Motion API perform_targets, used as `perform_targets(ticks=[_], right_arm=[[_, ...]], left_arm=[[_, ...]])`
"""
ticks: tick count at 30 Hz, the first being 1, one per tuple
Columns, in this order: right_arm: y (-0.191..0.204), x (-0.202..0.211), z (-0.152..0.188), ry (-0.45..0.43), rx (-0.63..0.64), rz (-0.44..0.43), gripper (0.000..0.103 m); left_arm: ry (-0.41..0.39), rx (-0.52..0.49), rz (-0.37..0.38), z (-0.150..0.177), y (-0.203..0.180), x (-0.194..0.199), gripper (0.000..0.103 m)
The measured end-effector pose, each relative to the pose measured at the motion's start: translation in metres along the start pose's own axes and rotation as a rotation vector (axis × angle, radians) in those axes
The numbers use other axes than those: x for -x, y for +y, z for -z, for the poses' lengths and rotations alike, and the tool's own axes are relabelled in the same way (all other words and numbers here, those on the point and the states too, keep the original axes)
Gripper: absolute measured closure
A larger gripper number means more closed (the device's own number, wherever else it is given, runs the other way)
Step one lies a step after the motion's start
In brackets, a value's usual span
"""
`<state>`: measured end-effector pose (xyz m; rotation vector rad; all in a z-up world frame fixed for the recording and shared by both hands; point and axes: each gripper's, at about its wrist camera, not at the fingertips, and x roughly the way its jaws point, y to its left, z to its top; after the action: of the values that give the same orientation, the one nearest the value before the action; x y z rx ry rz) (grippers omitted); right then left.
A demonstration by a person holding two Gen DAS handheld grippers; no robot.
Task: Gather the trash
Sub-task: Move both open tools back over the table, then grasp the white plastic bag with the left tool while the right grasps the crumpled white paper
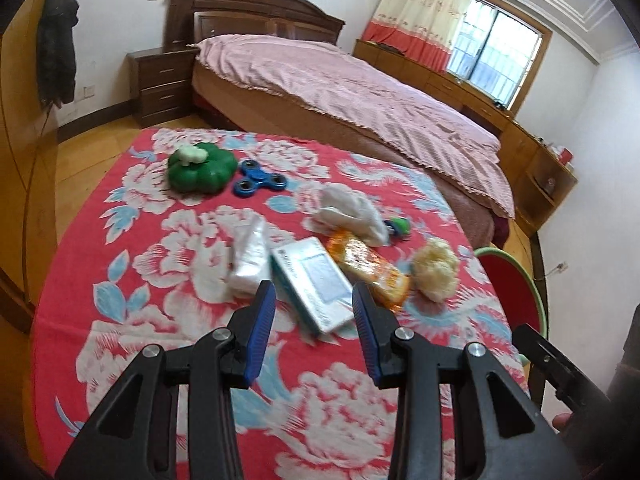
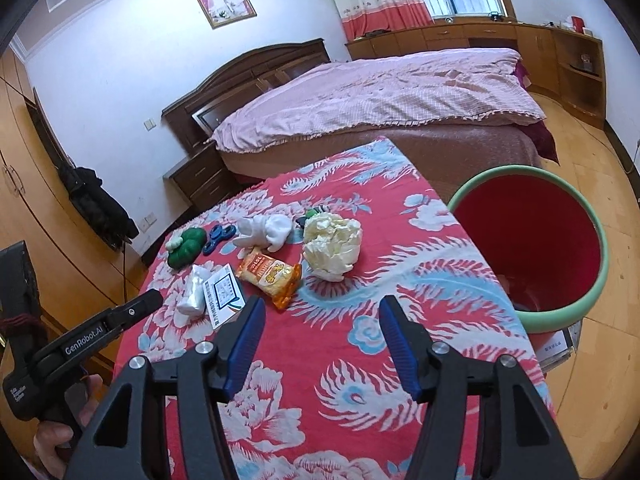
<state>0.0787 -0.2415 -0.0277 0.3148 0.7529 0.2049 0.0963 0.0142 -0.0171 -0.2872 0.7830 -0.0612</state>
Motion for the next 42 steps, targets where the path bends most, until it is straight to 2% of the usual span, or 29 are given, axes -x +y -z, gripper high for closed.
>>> perform_targets(ticks=[10,22,31,36,39,41,42], right_arm=[[0.0,-0.043,-0.015,0.064,0.002,0.029,0.034],[-0.006,-0.099,-0.039,0.131,0.008,0.072,0.032],[-0.01,-0.124,-0.043,0.161,0.009,0.064,0.032],[-0.009,-0.132,-0.042,0.174,0.005,0.049,0.032],[-0.006,-0.133,-0.042,0.18,0.007,0.034,0.043],[-0.003,-0.133,-0.04,0.188,0.016,0.027,0.054],[-0.002,-0.133,-0.039,0.192,0.023,0.028,0.055]], left_arm=[[0.05,0.062,-0.072,-0.019,0.036,-0.046,0.06],[0.125,0.085,-0.071,-0.025,0.047,-0.095,0.06],[0.109,0.125,-0.045,-0.028,0.057,-0.097,0.06],[0.111,0.111,-0.076,-0.024,0.062,-0.093,0.06],[0.12,0.091,-0.101,-0.022,0.06,-0.096,0.06],[0.121,0.072,-0.12,-0.022,0.057,-0.098,0.06],[0.122,0.064,-0.127,-0.022,0.055,-0.099,0.06]])
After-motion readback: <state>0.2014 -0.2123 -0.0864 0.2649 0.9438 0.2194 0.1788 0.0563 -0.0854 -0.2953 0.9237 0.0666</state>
